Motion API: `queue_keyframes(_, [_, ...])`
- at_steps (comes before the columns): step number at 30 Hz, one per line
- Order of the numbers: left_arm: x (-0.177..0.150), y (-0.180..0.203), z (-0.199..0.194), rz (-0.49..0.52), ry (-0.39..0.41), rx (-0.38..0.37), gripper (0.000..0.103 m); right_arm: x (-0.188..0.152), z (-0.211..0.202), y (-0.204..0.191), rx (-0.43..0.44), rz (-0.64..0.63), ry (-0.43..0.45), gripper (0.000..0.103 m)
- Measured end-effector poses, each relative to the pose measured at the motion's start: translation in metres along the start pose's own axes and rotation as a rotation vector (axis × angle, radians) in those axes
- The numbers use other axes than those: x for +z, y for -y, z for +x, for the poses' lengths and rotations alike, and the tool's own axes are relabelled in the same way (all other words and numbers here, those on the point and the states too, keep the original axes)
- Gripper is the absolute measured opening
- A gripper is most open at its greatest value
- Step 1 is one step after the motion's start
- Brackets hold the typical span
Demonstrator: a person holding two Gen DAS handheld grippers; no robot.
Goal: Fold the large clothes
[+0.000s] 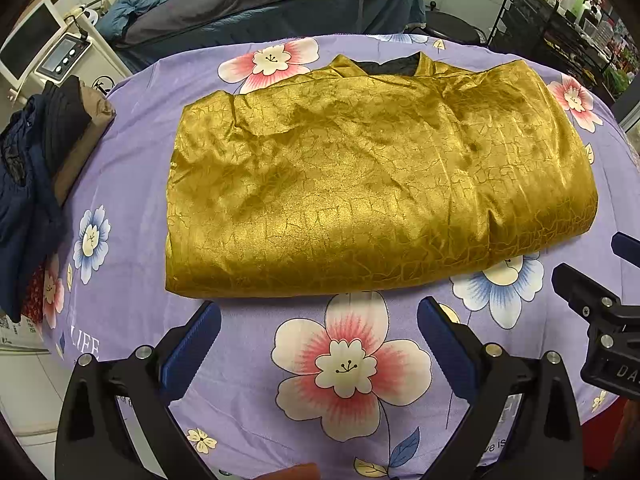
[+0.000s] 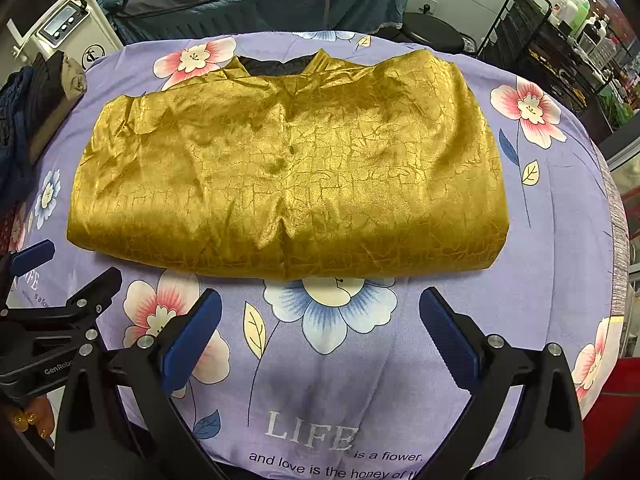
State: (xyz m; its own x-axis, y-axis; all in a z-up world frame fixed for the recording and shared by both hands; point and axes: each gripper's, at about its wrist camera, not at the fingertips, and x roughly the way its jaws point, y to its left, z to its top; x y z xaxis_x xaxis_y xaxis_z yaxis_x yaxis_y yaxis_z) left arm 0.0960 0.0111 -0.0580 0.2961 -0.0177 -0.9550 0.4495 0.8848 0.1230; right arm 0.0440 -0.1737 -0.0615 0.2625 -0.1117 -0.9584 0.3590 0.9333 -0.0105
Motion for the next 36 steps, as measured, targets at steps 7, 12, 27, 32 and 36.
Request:
queue_keyframes(7, [-0.0006,-0.0004,0.0007,-0.001,-0.004,0.002,0.097,-0.0001,0.0003,-0.0001,0.001,0.0,-0.002,0.097])
queue_keyframes(12, [-0.0012,-0.0006,0.0012,0.0,-0.006,0.002,0.097,0.0001,0.0001,-0.0002,0.0,0.002,-0.001,0.097])
queue_keyframes(27, [-0.0023,0.0002,0.0011,0.0,-0.009,0.006,0.097,-0.0012,0.0012,-0.0027,0.003,-0.006,-0.003,0.097])
queue_keyframes(32, [-0.0022,0.0,0.0011,0.001,-0.009,0.006,0.097,-0.0011,0.0011,-0.0027,0.002,-0.006,-0.002,0.097])
queue_keyframes(36, [-0.0023,0.0002,0.0013,0.001,-0.009,0.006,0.097,-0.001,0.0011,-0.0028,0.002,-0.005,-0.003,0.097])
